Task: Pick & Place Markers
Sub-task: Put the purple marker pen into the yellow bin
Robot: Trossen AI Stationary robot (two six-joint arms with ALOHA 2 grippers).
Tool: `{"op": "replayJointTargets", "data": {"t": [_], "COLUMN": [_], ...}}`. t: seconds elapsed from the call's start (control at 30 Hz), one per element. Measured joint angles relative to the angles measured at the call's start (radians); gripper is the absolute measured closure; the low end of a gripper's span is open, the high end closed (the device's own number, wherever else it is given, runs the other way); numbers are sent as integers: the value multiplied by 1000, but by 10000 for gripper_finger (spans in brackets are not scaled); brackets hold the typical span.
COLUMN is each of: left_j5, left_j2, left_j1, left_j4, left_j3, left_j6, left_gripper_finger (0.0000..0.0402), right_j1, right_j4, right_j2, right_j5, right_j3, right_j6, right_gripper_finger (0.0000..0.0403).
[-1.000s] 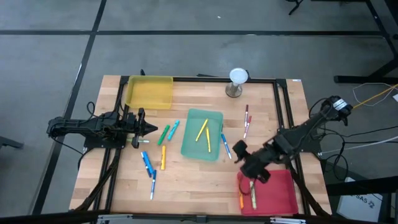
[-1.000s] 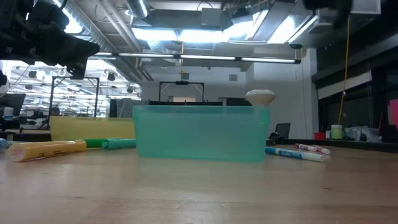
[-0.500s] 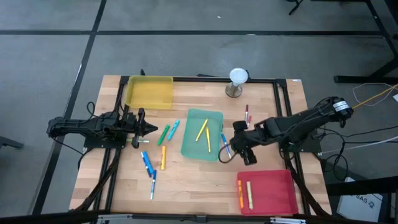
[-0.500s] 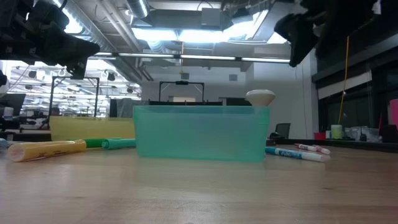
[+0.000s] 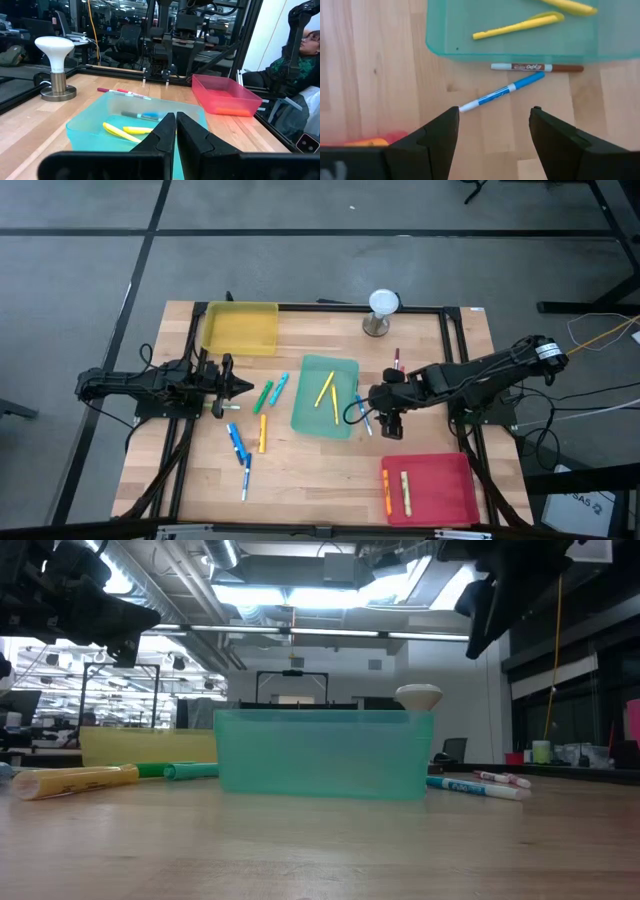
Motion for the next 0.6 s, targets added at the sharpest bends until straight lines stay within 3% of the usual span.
{"op": "replayJointTargets", "data": {"t": [0.2,0.6], "left_j5": [0,0], "left_j2": [0,0], "left_j1": [0,0], "left_j4": [0,0], "left_j3": [0,0], "left_j6": [0,0], "left_gripper_finger": [389,393], "right_j1": [0,-34], "right_j4": [0,0], "right_j2": [0,0], "right_j5": [31,79], "right_j3": [0,0], "right_j6": [174,350], "right_gripper_finger": [166,166]}}
